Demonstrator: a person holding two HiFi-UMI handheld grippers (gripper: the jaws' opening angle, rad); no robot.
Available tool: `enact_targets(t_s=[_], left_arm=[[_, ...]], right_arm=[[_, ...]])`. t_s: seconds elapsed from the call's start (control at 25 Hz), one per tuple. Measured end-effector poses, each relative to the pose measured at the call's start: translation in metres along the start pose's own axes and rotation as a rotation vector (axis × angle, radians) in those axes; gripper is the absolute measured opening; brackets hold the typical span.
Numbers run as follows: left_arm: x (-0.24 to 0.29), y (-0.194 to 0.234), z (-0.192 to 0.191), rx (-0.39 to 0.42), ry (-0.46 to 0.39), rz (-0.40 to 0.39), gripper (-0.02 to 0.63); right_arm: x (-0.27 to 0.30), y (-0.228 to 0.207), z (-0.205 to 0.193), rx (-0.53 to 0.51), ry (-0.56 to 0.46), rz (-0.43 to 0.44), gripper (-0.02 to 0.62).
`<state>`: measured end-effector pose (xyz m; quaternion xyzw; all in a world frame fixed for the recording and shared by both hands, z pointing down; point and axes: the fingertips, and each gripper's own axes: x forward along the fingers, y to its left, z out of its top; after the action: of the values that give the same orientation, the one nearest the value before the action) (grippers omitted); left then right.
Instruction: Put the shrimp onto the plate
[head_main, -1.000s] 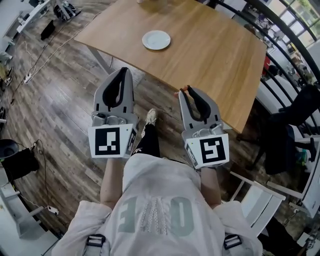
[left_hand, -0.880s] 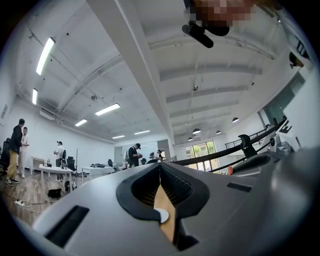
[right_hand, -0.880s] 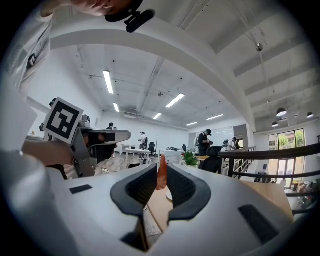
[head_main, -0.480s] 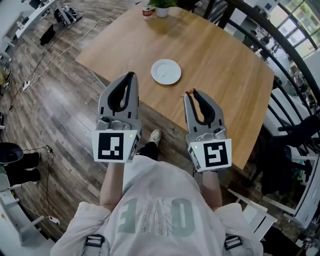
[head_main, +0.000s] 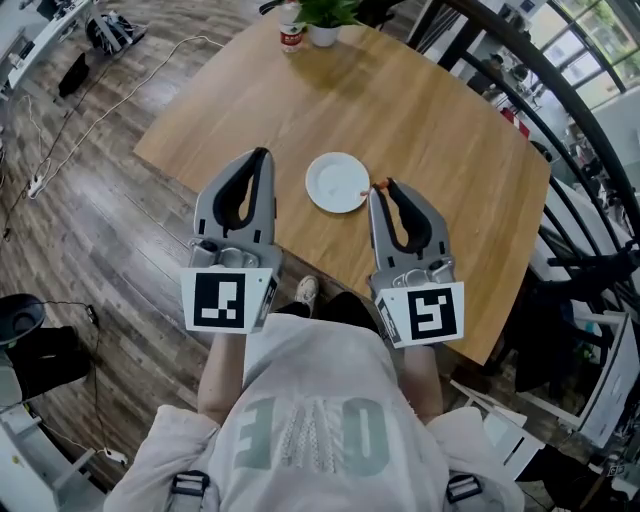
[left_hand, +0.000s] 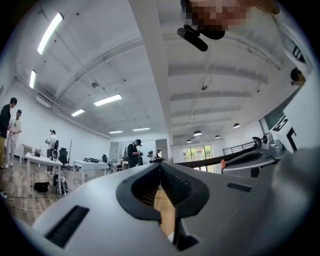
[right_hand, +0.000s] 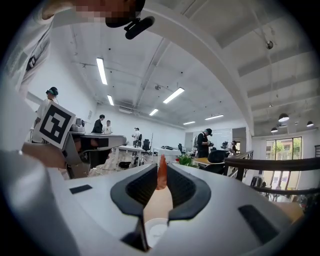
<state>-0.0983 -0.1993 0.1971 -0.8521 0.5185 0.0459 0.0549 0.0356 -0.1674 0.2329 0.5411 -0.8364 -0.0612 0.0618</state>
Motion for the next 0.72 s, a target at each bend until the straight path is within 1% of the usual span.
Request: enact_targets(t_s=[0.2,0.52,0.6,0.72], left_arm=[[0.021,-0.004,-0.014,-0.013,0.013,-0.012,0.011],[0.045,0.003,-0.035,-0.033,0.07,0.024,0.011],[0.053,0.006,-0.044,-0.027,0.088,0.032,0.011],[0.057,0.006,-0.056,-0.039,0.116,0.046,0.011]], right_arm=[[0.019,-0.009,-0.01,0.0,0.038,0.011,0.066],[0.049,-0.024,-0.026,-0.002,0.083,0.072,0.066],[0.058,-0.028,-0.032,-0.002,0.094,0.085,0.066],[0.069,-0.032,-0.046,0.002,0.128,0.116,0.066]])
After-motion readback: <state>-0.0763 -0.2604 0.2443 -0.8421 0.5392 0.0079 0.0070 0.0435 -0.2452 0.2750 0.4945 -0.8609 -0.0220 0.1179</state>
